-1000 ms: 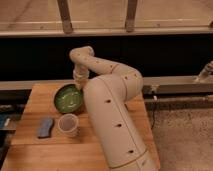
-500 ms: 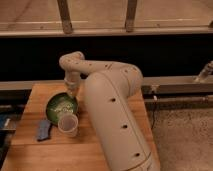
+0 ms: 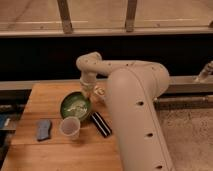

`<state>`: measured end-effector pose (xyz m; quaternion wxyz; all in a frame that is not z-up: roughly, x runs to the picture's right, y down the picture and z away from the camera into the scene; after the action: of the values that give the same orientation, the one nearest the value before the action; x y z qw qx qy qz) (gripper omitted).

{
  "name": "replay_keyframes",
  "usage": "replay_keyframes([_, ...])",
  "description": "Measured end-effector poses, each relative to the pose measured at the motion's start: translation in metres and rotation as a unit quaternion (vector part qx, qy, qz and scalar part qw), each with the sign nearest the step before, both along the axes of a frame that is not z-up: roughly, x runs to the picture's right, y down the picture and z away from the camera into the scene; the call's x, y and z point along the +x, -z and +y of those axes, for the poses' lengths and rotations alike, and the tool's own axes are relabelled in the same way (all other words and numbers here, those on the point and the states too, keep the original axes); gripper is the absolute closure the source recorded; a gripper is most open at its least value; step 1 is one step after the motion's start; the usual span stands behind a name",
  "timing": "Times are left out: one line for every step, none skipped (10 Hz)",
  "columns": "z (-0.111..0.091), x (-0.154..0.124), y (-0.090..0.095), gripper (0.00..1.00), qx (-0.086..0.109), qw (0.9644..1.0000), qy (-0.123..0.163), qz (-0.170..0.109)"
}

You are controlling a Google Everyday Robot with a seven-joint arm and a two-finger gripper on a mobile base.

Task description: Drag the ceramic bowl in a circle

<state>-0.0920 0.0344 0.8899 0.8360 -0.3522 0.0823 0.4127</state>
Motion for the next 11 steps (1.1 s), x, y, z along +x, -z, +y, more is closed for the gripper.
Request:
replay_keyframes([-0.007,0.011,-0.005,1.0,0.003,0.9999,-0.012,0.011])
replay_keyframes([-0.02,0.023,-0.013,1.0,0.009,0.9993,-0.027,0.022])
replay_keyframes([-0.028,0.027,-0.017,1.0,0.015,0.999,-0.034,0.026])
replay_keyframes([-0.035,0.026,-0.02,1.0,0.019,0.9988,-0.038,0.026])
replay_keyframes([-0.043,0.018,-0.024,1.0,0.024,0.9988,-0.036,0.022])
replay_keyframes([-0.05,0.003,-0.029,1.0,0.026,0.9992,-0.029,0.014])
replay_keyframes([-0.055,-0.009,-0.032,1.0,0.027,0.9994,-0.022,0.007])
replay_keyframes([-0.061,-0.029,-0.037,1.0,0.028,0.9995,-0.011,-0.005])
replay_keyframes([-0.064,-0.045,-0.041,1.0,0.028,0.9995,0.001,-0.018])
replay_keyframes([-0.064,-0.063,-0.043,1.0,0.025,0.999,0.015,-0.033])
replay_keyframes([-0.06,-0.077,-0.043,1.0,0.022,0.9984,0.027,-0.044])
